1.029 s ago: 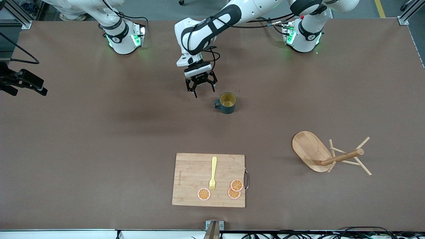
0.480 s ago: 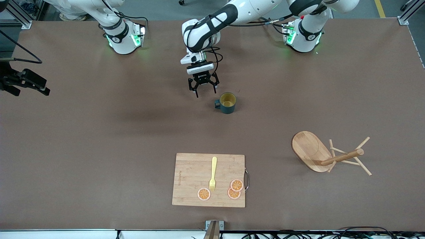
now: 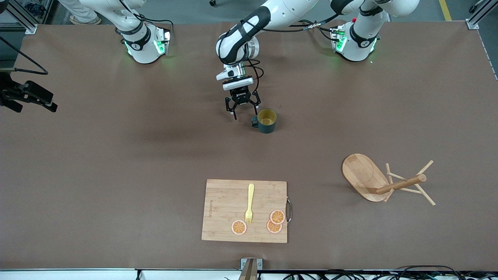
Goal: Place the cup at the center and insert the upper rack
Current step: 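Close the left gripper on the mug handle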
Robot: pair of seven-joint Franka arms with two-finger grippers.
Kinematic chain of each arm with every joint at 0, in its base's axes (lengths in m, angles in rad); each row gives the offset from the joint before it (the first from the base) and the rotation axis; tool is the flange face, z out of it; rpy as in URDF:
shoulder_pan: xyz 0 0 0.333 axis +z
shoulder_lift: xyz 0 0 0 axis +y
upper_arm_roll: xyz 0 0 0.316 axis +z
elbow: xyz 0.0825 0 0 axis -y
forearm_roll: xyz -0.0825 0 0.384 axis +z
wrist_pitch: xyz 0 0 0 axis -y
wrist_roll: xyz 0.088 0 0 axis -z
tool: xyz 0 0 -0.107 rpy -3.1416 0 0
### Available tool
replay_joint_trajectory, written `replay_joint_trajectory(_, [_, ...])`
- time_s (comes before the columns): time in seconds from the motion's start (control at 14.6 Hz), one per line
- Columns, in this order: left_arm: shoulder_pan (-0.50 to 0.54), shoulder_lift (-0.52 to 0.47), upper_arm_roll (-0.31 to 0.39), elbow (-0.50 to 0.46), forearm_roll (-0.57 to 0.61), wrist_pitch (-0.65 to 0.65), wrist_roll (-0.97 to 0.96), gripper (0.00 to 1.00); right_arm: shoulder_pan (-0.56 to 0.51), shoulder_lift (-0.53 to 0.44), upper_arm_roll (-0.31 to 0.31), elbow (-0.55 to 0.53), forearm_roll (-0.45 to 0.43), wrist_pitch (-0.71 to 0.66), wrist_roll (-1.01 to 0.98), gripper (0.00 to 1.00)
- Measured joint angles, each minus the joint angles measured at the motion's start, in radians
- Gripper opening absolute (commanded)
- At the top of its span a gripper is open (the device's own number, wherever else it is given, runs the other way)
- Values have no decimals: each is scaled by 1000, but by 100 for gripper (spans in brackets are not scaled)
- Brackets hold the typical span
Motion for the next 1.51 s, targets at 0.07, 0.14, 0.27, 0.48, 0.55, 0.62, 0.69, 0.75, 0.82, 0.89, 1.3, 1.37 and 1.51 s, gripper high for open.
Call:
replay_joint_trajectory(0.07, [-10, 2, 13, 0, 19, 0, -5, 100, 0, 0, 0, 0, 0, 2, 0, 100])
replay_joint_trajectory(0.14, [-14, 4, 21, 0, 40, 0, -13, 100, -1, 0, 0, 0, 0, 4, 0, 100])
replay_joint_trajectory(0.27, [-15, 12, 25, 2, 80, -2, -25, 100, -2, 0, 0, 0, 0, 8, 0, 100])
replay_joint_trajectory(0.48, [-15, 39, 28, 5, 130, -5, -28, 100, -2, 0, 2, 0, -1, 9, 0, 100])
replay_joint_trajectory(0.55, [-16, 49, 31, 6, 139, -6, -30, 100, -2, 0, 3, 0, -1, 9, 0, 100])
replay_joint_trajectory(0.62, [-16, 57, 35, 7, 147, -7, -32, 100, -2, 0, 3, 0, -2, 9, 0, 100])
replay_joint_trajectory(0.69, [-16, 63, 38, 8, 159, -8, -33, 99, -2, 0, 3, 0, -3, 10, 0, 100])
replay_joint_trajectory(0.75, [-17, 65, 44, 10, 170, -9, -33, 99, -2, 0, 3, 0, -4, 14, 0, 100])
replay_joint_trajectory(0.82, [-17, 67, 49, 10, 175, -9, -33, 98, -2, 0, 3, 0, -4, 19, 0, 100])
replay_joint_trajectory(0.89, [-17, 69, 52, 11, 176, -9, -33, 97, -2, 0, 3, 0, -4, 20, 0, 100])
replay_joint_trajectory(1.3, [-17, 74, 61, 22, 178, -10, -33, 59, -2, 0, 10, 0, -5, 20, 0, 100])
replay_joint_trajectory(1.37, [-17, 74, 63, 23, 178, -10, -33, 53, -2, 0, 10, 0, -5, 20, 0, 100])
replay_joint_trajectory(1.51, [-17, 74, 65, 24, 178, -10, -33, 45, -2, 0, 11, 0, -5, 19, 0, 100])
